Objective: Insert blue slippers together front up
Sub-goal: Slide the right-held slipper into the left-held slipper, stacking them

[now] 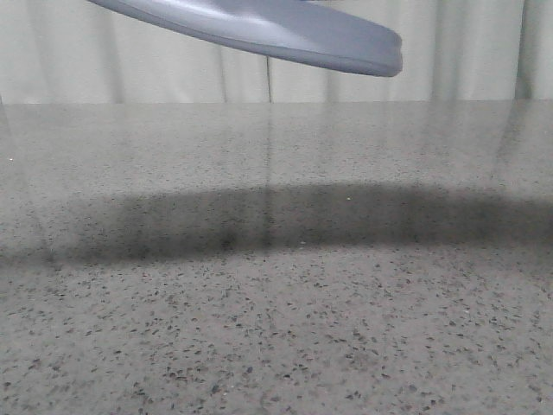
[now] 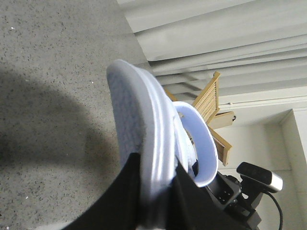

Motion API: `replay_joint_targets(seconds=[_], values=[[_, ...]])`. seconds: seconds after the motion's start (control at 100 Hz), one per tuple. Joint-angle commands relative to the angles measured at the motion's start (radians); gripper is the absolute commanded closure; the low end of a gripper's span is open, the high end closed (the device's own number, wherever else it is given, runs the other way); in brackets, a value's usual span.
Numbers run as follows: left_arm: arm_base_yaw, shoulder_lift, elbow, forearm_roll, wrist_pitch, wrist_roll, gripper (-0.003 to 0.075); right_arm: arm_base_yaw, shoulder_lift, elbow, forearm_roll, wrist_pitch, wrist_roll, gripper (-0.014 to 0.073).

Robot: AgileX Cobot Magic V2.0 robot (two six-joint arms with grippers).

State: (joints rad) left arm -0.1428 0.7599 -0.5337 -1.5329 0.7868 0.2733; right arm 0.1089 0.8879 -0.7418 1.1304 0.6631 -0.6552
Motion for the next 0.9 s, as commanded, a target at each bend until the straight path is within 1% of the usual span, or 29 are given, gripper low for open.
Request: replay_joint_targets(seconds=[0.0, 0.26, 0.31, 0.46, 0.6, 0.76, 0.89], values=[[-0.014, -0.001, -0.032, -0.073, 0.058, -0.005, 0.0704, 0.009, -0.007, -0.029, 0.021, -0.001, -0.028, 0.0158], [-0.014, -0.001, -0.032, -0.059, 0.019, -0.007, 0.0704, 0.009, -0.094, -0.029, -0.053, -0.087, -0.028, 0.0155], [-0.014, -0.001, -0.032, -0.057, 0.011, -0.007, 0.0704, 0.009, -0.125, -0.029, -0.077, -0.117, -0.028, 0.0155], [-0.014, -0.001, -0.032, -0.050, -0.015, -0.009, 0.0704, 0.009, -0.214, -0.029, -0.202, -0.237, -0.028, 0.0155], [-0.014, 0.004, -0.032, -0.043, -0.030, -0.009, 0.0704, 0.009, -0.289, -0.029, -0.276, -0.356, -0.028, 0.0155], [-0.014, 0.055, -0.032, -0.029, -0.025, -0.009, 0.0704, 0.009, -0.346, -0.029, -0.300, -0.470, -0.028, 0.0155], [-0.014, 0.106, -0.032, -0.029, -0.021, -0.009, 0.0704, 0.009, -0.357, -0.029, -0.300, -0.470, -0.028, 0.0155]])
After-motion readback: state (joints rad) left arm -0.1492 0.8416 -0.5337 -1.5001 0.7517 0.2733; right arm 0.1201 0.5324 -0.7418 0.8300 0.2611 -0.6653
